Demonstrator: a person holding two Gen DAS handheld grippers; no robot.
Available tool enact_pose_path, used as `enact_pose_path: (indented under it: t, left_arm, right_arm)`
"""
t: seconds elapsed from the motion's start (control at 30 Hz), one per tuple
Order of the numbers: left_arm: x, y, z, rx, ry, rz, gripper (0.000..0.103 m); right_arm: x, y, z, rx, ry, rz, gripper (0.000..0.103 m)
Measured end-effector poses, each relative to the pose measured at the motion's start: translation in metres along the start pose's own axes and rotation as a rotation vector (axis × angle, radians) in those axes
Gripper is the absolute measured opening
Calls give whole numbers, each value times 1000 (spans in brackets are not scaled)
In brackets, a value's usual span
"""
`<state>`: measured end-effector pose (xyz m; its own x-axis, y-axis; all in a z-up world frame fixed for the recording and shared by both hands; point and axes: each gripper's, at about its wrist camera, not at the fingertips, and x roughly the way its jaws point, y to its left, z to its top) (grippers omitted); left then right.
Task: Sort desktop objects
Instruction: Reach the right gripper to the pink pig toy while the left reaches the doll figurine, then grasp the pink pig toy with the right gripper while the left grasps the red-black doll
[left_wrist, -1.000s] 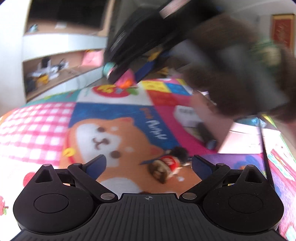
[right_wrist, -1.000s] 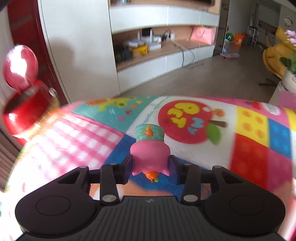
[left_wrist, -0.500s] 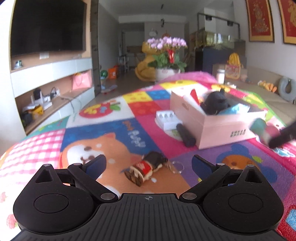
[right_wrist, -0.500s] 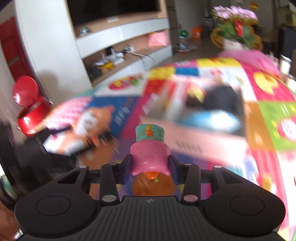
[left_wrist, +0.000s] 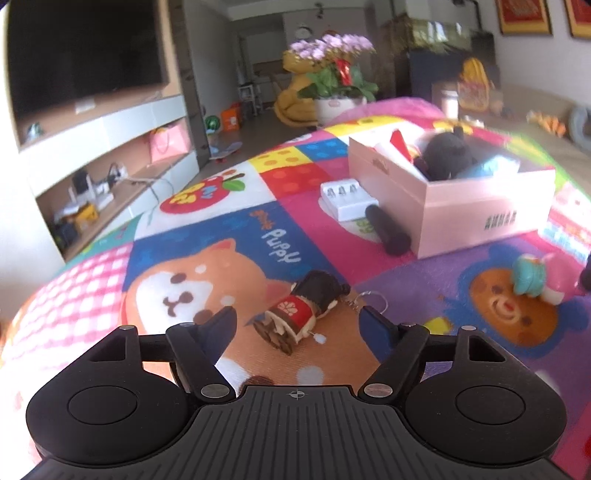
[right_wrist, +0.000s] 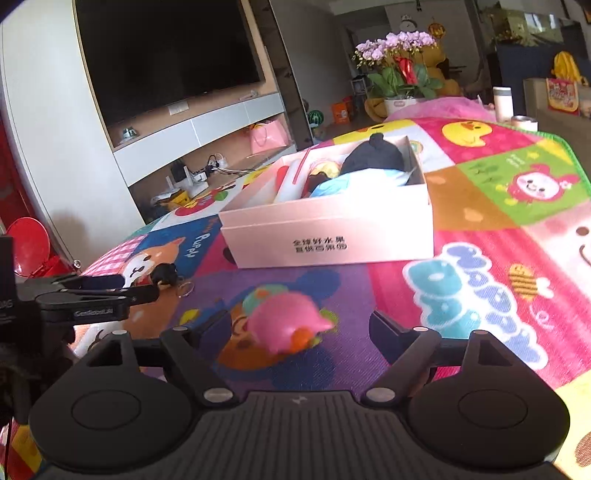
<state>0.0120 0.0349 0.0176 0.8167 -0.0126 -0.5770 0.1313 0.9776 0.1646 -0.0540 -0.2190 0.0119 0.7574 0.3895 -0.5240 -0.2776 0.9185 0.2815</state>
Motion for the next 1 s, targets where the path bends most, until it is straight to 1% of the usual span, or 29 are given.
enact_pose_path:
  t: [0.07,0.13,0.17,0.2,0.23,0.27,0.37,0.47,0.6,0.7,0.73,0.8,0.83,0.9,0.93,1.0]
  left_arm:
    - [6,0,1,30,16,11,77]
    - [14,2,3,36,31,6,76]
    - [17,3,4,27,35,-1,73]
    - [20,5,5,11,35,-15,64]
    - [21,6,7,-8,41,-30,59]
    - [22,6,8,-24,44,-37,51]
    - [15,-3,8,-15,35,-67,50]
    - [-6,-19,5,-3,11,-141,50]
    - [-42,-43,-5,39,-26,-266,51]
    - [-52,-56,-16,62,-17,-305,54]
    - [-52,-59,-19,70,-13,-303,56]
    - [-49,-59,-25,74,1,-271,61]
    - [-47,-57,-26,64,10,-259,62]
    - [-44,-49,-28,40,23,-234,71]
    - [-44,-44,-29,32,24,-218,73]
    - [-41,-35,-29,15,23,-170,79]
  right_arm:
    - [-1,0,0,3,-17,10,87]
    - [-3,-1,-2,11,-28,26,88]
    - [-3,-1,-2,18,-30,30,89]
    - [-3,-3,-2,26,-30,35,90]
    - [-3,-4,-2,37,-28,38,91]
    - [-2,-6,-2,47,-25,39,92]
    - [-2,-8,-2,70,-22,39,95]
    - [-2,-10,-2,84,-27,35,97]
    - [1,-10,-2,86,-17,31,98]
    - [2,-9,-2,79,-11,17,99]
    - [3,-8,-2,74,-10,7,100]
    - [3,-4,-2,55,-6,-20,100]
    - [3,-1,-3,41,-7,-31,100]
    - [2,4,-3,9,-13,-43,102]
    - [2,6,-4,-7,-12,-46,103]
    - [5,9,-4,-27,-4,-54,103]
